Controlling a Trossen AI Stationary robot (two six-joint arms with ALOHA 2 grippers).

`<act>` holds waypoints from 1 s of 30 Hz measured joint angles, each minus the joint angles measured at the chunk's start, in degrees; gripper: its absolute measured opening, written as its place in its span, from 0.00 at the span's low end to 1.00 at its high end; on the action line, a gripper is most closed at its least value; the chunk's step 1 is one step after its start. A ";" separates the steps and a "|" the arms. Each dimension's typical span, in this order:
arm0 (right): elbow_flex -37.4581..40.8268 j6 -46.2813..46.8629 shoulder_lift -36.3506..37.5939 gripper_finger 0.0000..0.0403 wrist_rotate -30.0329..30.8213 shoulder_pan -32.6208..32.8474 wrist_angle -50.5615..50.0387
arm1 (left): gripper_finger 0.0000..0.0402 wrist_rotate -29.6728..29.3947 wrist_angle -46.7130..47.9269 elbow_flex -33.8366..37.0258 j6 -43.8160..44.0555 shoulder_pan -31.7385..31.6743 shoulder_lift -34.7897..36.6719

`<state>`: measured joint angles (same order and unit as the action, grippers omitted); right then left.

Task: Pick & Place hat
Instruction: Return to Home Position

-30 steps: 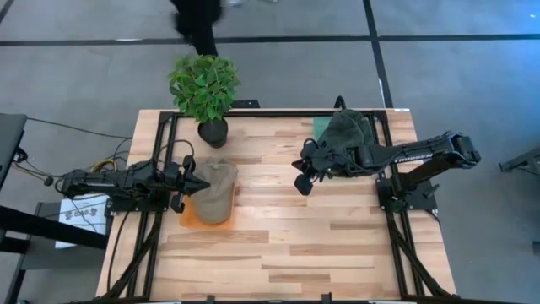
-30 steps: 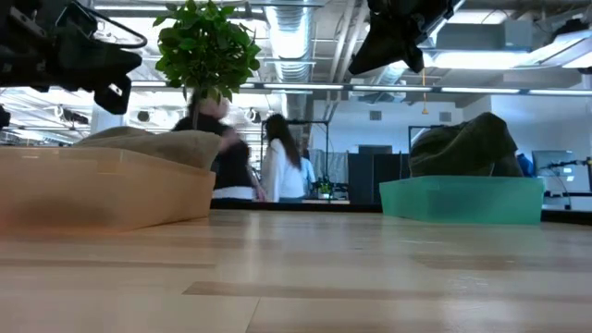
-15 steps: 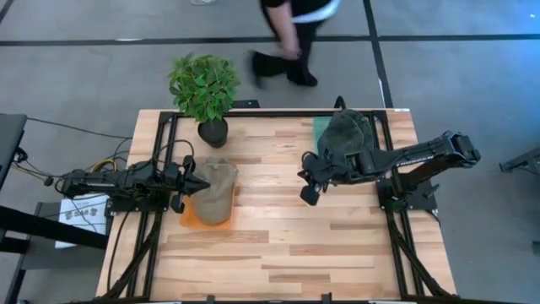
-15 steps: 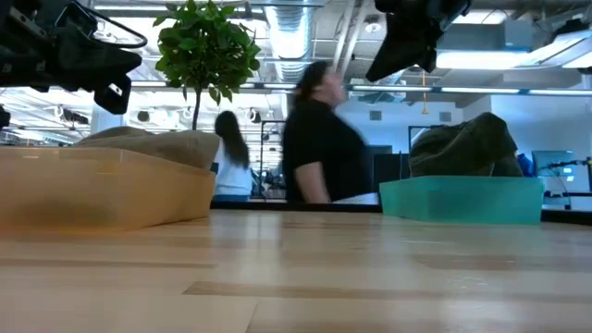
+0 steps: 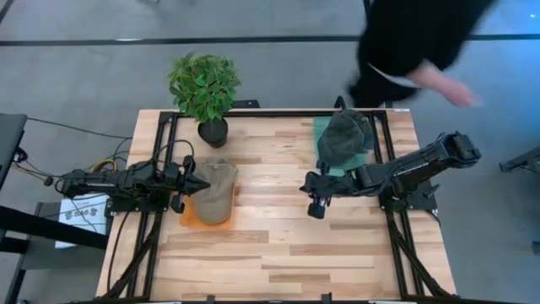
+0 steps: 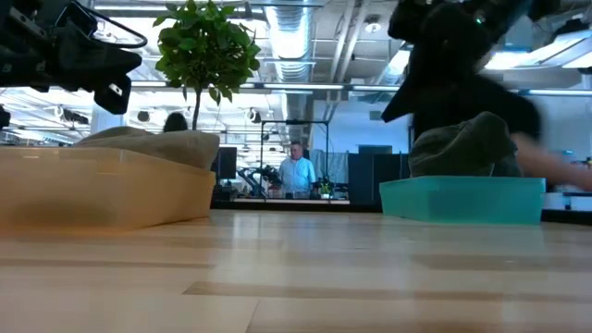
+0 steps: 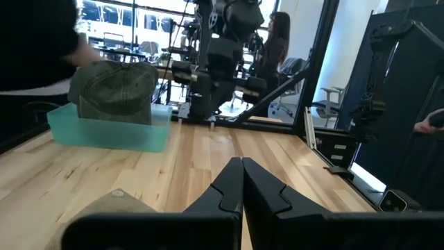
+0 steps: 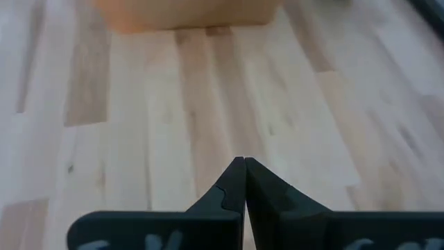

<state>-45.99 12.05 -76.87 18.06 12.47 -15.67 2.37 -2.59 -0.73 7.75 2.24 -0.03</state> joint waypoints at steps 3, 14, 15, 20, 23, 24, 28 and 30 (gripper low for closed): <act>3.17 -1.92 0.38 0.00 -2.52 0.00 4.79 | 0.00 -0.01 0.00 0.00 0.00 0.02 0.00; 15.75 -1.07 9.22 0.00 -2.74 0.26 14.22 | 0.00 -0.02 -0.02 0.00 -0.07 0.02 0.00; 16.92 -0.52 10.49 0.00 -2.57 0.26 14.79 | 0.00 -0.02 0.00 0.00 -0.07 0.00 0.00; 22.30 0.99 17.68 0.00 -0.49 0.26 15.80 | 0.00 -0.06 -0.01 0.00 -0.07 0.02 0.00; 25.44 0.94 22.24 0.00 -0.02 0.26 16.82 | 0.00 -0.09 0.00 0.00 -0.04 0.00 0.00; 26.43 0.62 23.75 0.00 0.01 0.26 17.00 | 0.00 -0.13 0.00 0.00 -0.04 0.00 0.00; 30.30 -1.82 30.04 0.00 -0.08 -0.12 17.89 | 0.00 -0.13 0.00 -0.01 -0.04 0.02 0.00; 31.80 -3.15 33.05 0.00 -0.49 -1.06 18.49 | 0.00 -0.13 0.00 -0.02 -0.04 0.00 0.00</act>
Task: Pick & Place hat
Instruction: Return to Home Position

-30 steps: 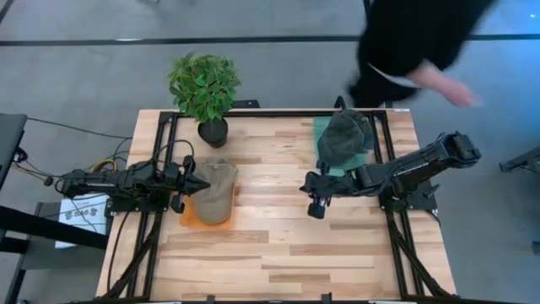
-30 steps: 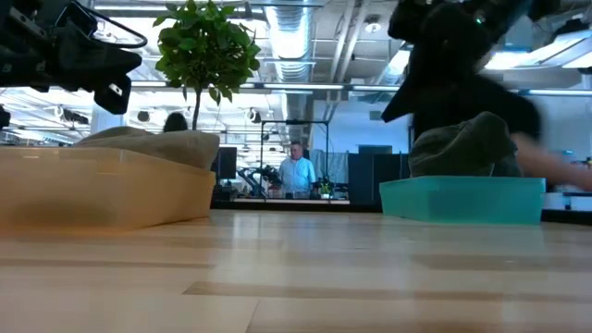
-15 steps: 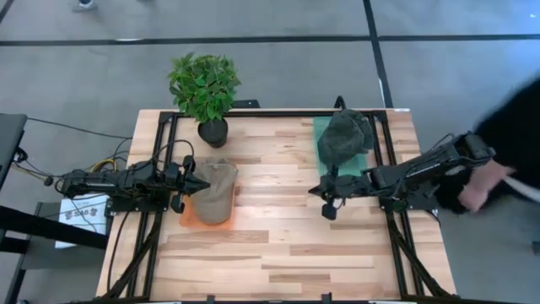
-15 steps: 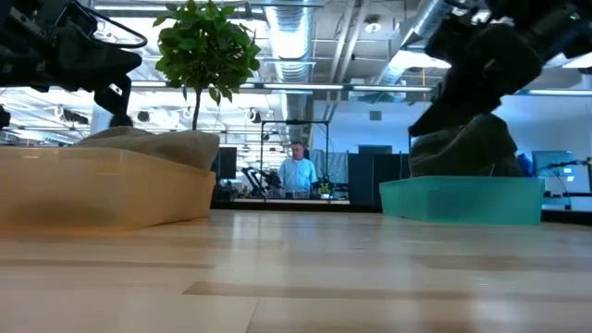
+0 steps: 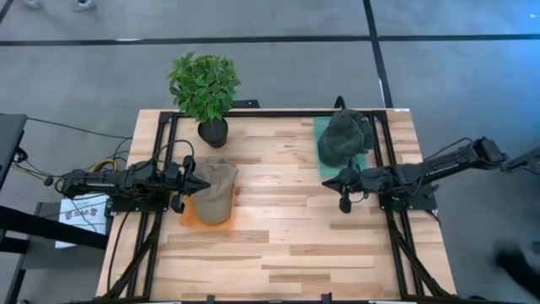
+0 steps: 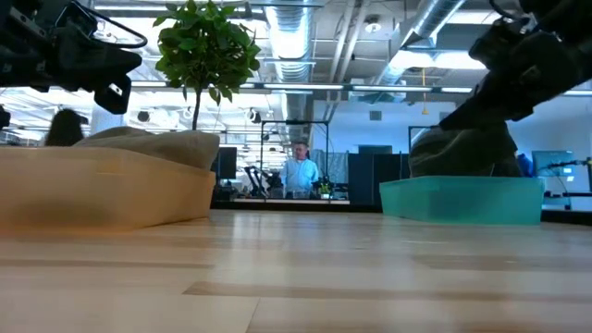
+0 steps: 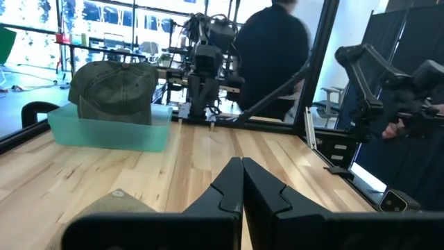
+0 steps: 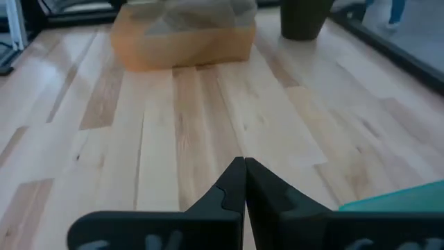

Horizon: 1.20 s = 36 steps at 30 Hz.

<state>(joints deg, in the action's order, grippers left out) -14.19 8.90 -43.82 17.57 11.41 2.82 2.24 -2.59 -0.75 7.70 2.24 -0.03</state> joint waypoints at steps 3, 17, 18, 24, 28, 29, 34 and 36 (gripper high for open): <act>1.86 -2.66 4.53 0.00 -2.32 -2.62 0.44 | 0.00 0.00 0.00 0.00 0.02 0.00 0.00; 9.55 -5.84 19.85 0.00 -16.38 -15.31 5.14 | 0.00 0.02 -0.02 -0.02 0.07 0.00 0.00; 10.00 -4.68 21.22 0.00 -16.35 -15.31 4.65 | 0.00 0.03 -0.01 -0.02 0.07 0.00 0.00; 11.11 -1.55 29.15 0.00 -15.83 -15.18 2.04 | 0.00 0.04 0.00 -0.02 0.07 0.00 0.00; 11.16 0.58 33.87 0.00 -15.66 -15.20 -3.80 | 0.00 0.04 -0.01 -0.02 0.07 0.00 0.00; 11.16 0.88 35.09 0.00 -15.56 -15.18 -5.11 | 0.00 0.04 0.00 -0.02 0.07 0.01 0.00; 11.28 3.03 40.68 0.00 -14.42 -14.46 -8.36 | 0.00 0.07 -0.02 -0.02 0.07 0.02 0.02; 11.32 3.15 42.20 0.00 -14.41 -13.30 -8.32 | 0.00 0.07 0.00 -0.02 0.06 0.02 0.00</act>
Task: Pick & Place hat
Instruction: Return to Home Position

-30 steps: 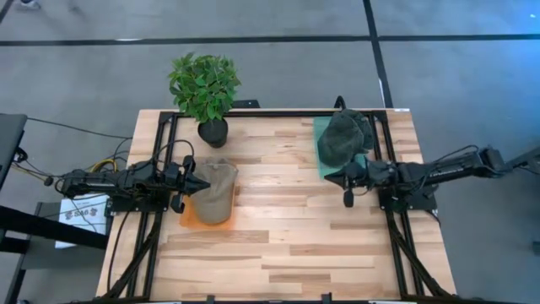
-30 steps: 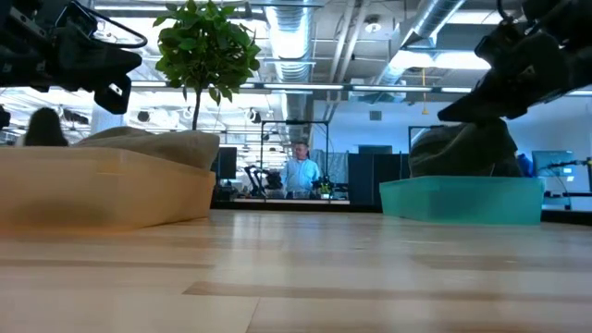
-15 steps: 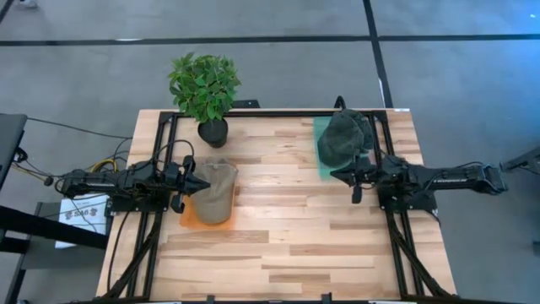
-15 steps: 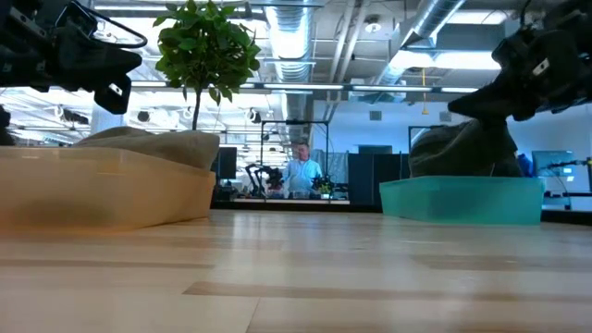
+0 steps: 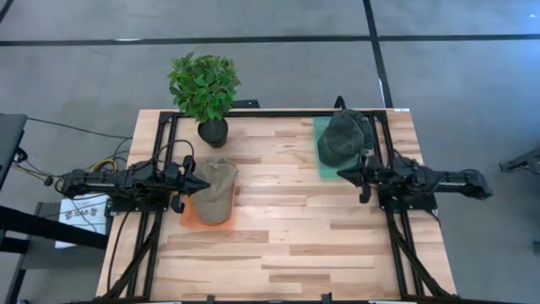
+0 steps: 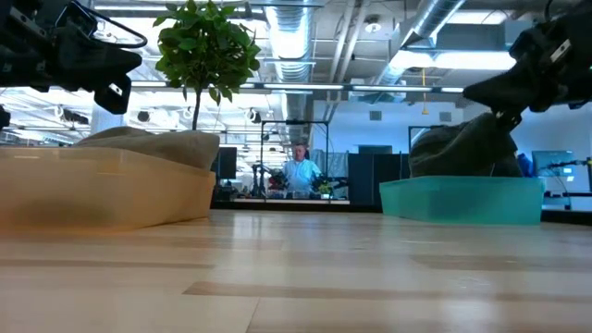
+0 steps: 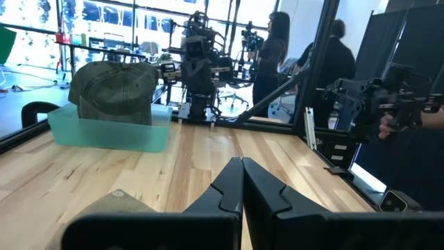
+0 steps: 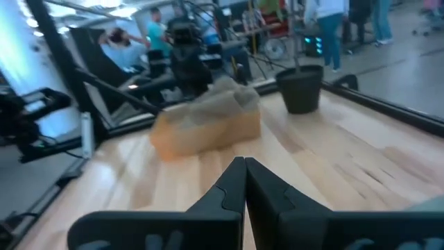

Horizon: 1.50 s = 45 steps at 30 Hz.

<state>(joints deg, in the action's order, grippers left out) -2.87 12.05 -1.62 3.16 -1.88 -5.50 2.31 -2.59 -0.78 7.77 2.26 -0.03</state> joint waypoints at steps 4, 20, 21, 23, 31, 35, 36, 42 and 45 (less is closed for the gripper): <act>0.02 -0.03 1.53 0.00 0.39 2.83 0.01 | 0.00 0.00 -0.02 0.00 0.00 -0.01 0.00; -1.49 -3.14 1.55 0.00 4.68 7.88 -5.11 | 0.00 0.00 -0.02 0.00 -0.02 0.00 0.00; -1.49 -3.46 1.55 0.00 4.74 7.88 -5.02 | 0.00 0.00 0.00 0.00 -0.01 -0.02 0.01; -1.47 -3.99 1.55 0.00 5.00 7.88 -4.68 | 0.00 0.00 -0.01 0.00 -0.01 -0.01 0.00; 2.45 -7.61 1.28 0.00 4.28 7.88 7.39 | 0.00 0.00 0.00 0.00 -0.02 0.00 0.02; 2.45 -9.92 1.52 0.00 4.35 7.88 7.45 | 0.00 0.00 -0.02 0.00 -0.02 -0.02 0.02; 2.45 -10.07 1.52 0.00 4.33 7.88 7.43 | 0.00 0.00 0.00 0.00 -0.02 0.00 0.02; 2.47 -9.40 1.52 0.00 4.33 7.88 7.43 | 0.00 0.00 -0.02 0.00 -0.02 -0.02 0.02; 2.48 -9.09 1.52 0.00 4.33 7.86 7.43 | 0.00 0.00 -0.02 0.00 -0.02 -0.02 0.01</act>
